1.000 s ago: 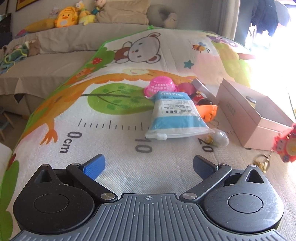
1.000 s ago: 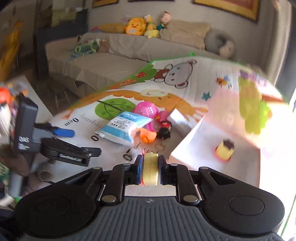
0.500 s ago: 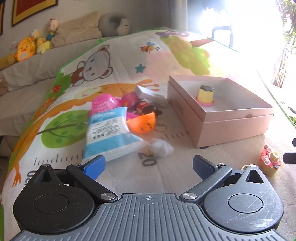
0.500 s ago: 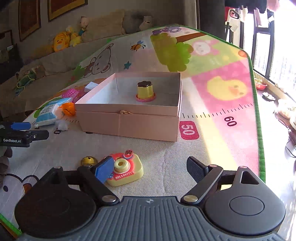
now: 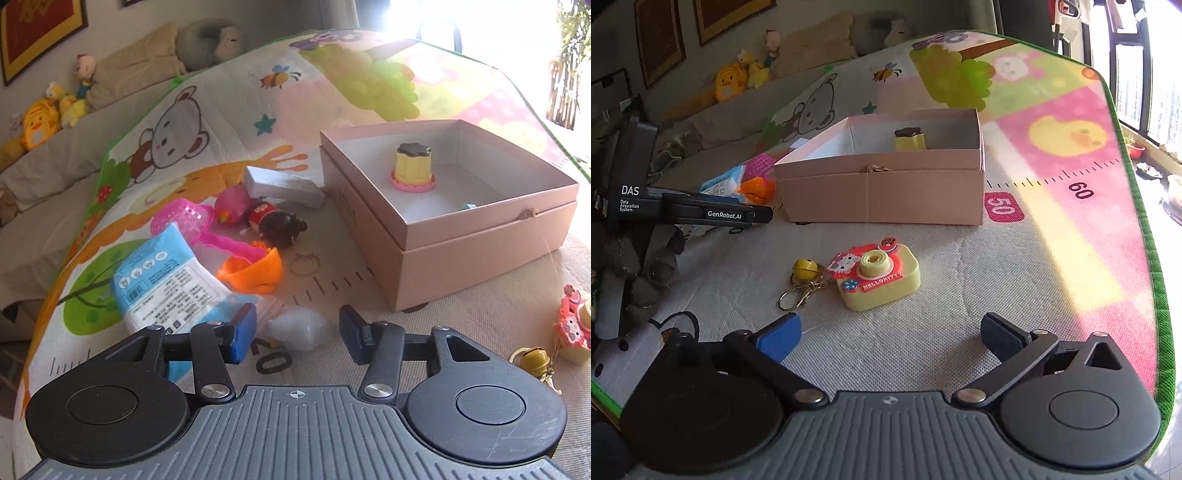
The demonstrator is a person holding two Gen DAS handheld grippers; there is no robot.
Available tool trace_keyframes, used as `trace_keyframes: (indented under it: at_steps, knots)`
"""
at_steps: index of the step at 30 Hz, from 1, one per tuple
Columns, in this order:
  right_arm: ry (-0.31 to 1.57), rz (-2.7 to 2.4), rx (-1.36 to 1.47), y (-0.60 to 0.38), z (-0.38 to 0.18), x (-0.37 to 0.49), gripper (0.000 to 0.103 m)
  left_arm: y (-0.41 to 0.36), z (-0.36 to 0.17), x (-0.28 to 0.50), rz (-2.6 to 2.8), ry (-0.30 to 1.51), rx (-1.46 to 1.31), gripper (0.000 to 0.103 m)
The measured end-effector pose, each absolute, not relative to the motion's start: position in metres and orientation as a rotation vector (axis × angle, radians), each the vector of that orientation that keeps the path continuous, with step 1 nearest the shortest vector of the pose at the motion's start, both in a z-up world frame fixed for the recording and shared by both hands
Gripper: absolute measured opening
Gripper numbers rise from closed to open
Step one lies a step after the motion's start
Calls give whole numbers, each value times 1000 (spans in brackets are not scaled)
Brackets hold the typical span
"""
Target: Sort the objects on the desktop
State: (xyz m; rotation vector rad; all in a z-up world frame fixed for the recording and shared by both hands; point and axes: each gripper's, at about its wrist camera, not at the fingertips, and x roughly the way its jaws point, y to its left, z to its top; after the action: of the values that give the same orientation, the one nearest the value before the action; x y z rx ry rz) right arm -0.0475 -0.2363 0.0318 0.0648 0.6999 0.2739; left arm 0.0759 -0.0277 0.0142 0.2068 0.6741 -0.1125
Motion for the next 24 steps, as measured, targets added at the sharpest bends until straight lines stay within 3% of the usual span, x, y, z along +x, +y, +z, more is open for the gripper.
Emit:
trace_keyframes:
  at_steps: [11,13,14,19,24]
  knots:
    - [696,339,-24,-229,40,-46,103,-21,15,6,-332,733,148,44]
    - [683,365,-76,-222,45,-44,103,-23,15,-4,-359,730,161,46]
    - [680,383,-98,-218,47,-42,103,-23,15,-7,-363,729,166,52]
    - [761,421,-132,-210,55,-24,75,-24,16,-8,-335,716,184,67]
    - [750,442,-124,-220,78,-24,74,-23,15,-4,-325,718,190,73]
